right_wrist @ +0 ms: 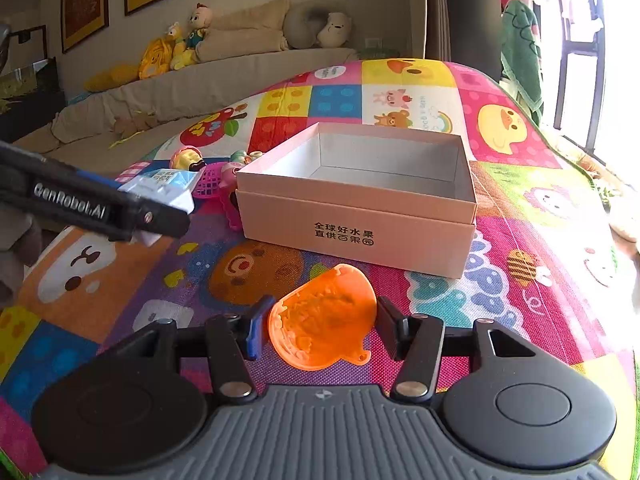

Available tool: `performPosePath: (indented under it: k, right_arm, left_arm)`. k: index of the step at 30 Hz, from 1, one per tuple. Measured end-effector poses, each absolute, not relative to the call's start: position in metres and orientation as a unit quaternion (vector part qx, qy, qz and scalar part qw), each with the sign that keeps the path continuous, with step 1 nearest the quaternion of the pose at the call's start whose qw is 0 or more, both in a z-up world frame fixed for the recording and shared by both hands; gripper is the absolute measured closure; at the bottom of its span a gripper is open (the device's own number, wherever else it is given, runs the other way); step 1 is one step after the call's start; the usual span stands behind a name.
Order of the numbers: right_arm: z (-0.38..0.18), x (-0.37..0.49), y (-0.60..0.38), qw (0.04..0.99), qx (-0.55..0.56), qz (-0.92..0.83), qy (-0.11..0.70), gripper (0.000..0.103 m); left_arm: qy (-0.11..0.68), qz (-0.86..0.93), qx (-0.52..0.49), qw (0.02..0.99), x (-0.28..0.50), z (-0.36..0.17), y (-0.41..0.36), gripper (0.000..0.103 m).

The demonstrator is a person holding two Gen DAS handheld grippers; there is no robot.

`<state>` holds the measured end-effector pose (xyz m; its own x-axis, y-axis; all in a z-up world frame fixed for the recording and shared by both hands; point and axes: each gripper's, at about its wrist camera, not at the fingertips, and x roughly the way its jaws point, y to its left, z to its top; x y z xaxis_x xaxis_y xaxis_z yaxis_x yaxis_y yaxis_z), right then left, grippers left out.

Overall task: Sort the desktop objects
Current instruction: 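Carry the white case into the pink box and release it while the right tool grasps the pumpkin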

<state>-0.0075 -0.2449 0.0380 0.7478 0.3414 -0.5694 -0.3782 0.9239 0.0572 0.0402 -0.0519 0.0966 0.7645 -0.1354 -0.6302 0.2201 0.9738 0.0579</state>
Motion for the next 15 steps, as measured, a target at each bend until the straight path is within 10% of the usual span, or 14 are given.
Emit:
performPosePath:
  k: [15]
  right_arm:
    - [0.031, -0.01, -0.258, 0.935, -0.035, 0.173, 0.308, 0.049]
  left_arm:
    - [0.356, -0.149, 0.106, 0.916, 0.148, 0.058, -0.155, 0.008]
